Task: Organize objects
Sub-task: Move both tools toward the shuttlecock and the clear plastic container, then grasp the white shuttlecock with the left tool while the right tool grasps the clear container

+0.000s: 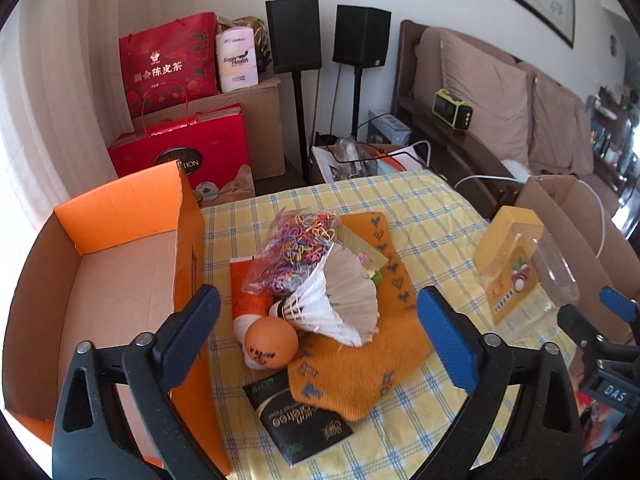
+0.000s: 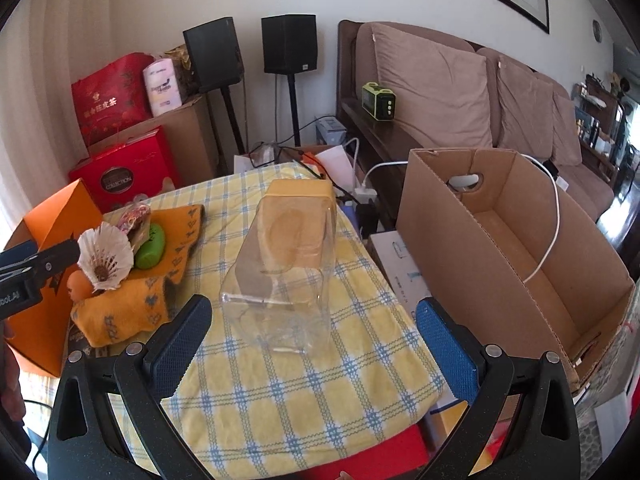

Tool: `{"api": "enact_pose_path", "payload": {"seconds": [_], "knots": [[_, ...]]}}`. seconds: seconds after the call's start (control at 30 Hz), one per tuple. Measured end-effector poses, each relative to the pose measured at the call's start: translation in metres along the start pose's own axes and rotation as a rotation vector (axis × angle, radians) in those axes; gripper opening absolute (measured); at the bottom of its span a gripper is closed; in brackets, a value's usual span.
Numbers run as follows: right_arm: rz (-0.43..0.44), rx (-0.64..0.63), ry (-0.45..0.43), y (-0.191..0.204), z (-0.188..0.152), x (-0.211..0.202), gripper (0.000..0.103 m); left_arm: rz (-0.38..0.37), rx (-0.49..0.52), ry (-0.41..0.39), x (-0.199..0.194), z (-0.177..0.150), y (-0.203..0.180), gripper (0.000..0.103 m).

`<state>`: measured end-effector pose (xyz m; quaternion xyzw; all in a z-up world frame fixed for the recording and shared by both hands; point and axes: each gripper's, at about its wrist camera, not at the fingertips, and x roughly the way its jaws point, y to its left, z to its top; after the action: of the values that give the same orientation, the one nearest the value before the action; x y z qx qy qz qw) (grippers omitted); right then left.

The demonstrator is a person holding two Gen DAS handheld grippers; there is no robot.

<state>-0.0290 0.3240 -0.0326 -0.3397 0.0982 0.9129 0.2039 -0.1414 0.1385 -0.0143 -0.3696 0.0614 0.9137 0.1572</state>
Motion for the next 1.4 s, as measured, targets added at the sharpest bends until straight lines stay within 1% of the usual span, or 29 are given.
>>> {"api": "enact_pose_path", "payload": {"seconds": [0.03,0.1,0.23,0.27,0.3,0.37,0.4,0.5,0.53,0.6,0.63,0.7,0.73,0.77,0.83,0.93,0.97,1.0,1.07,1.17,1.33,1.37,1.4], "knots": [[-0.003,0.003,0.0,0.0,0.001,0.003,0.103,0.008,0.005,0.003,0.004,0.002,-0.002,0.092],[-0.005,0.012,0.003,0.0,0.002,0.007,0.103,0.023,0.012,0.012,0.012,0.005,-0.004,0.083],[0.007,0.036,0.005,0.0,0.004,0.015,0.103,0.044,0.024,0.034,0.027,0.009,-0.006,0.074],[0.009,0.039,0.005,0.001,0.005,0.017,0.103,0.05,0.026,0.04,0.031,0.009,-0.007,0.069],[0.008,0.041,0.003,0.001,0.006,0.019,0.103,0.05,0.025,0.05,0.035,0.009,-0.006,0.065],[0.002,0.04,0.002,0.003,0.006,0.024,0.103,0.044,0.018,0.063,0.042,0.009,-0.004,0.061],[0.002,0.039,-0.001,0.003,0.007,0.026,0.103,0.041,0.015,0.067,0.044,0.009,-0.004,0.057],[-0.007,0.036,0.0,0.005,0.008,0.035,0.103,0.034,0.005,0.078,0.049,0.009,-0.003,0.049],[-0.009,0.036,0.005,0.005,0.008,0.038,0.103,0.031,0.002,0.08,0.051,0.01,-0.002,0.048],[-0.004,0.043,0.012,0.005,0.009,0.045,0.103,0.025,-0.001,0.085,0.053,0.009,-0.001,0.04],[0.0,0.045,0.011,0.004,0.009,0.047,0.103,0.021,-0.003,0.089,0.055,0.009,0.0,0.037],[0.004,0.047,0.008,0.004,0.009,0.051,0.103,0.014,-0.008,0.098,0.058,0.01,0.0,0.026],[0.005,0.045,0.007,0.004,0.01,0.053,0.103,0.009,-0.012,0.103,0.059,0.01,0.001,0.024],[0.006,0.039,0.005,0.005,0.01,0.055,0.102,0.006,-0.015,0.106,0.06,0.01,0.001,0.022],[0.006,0.025,0.006,0.007,0.01,0.058,0.098,0.003,-0.014,0.103,0.06,0.009,0.001,0.022],[0.009,0.005,0.013,0.01,0.01,0.062,0.087,0.001,-0.019,0.098,0.061,0.009,0.002,0.02],[0.017,0.0,0.013,0.011,0.01,0.063,0.078,0.0,-0.022,0.095,0.06,0.009,0.002,0.019],[0.025,-0.005,0.016,0.012,0.01,0.064,0.066,-0.001,-0.026,0.091,0.059,0.01,0.003,0.018],[0.005,-0.034,0.019,0.016,0.01,0.065,0.065,-0.005,-0.032,0.086,0.057,0.011,0.004,0.018],[-0.003,-0.065,0.019,0.02,0.01,0.065,0.065,-0.013,-0.032,0.079,0.053,0.012,0.004,0.016],[0.021,-0.04,-0.003,0.016,0.01,0.059,0.065,-0.036,-0.034,0.063,0.043,0.014,0.004,0.011],[0.005,-0.023,-0.012,0.015,0.01,0.056,0.065,-0.042,-0.034,0.057,0.04,0.015,0.005,0.011],[0.006,-0.024,-0.021,0.015,0.011,0.052,0.065,-0.047,-0.034,0.051,0.036,0.016,0.005,0.01]]}}
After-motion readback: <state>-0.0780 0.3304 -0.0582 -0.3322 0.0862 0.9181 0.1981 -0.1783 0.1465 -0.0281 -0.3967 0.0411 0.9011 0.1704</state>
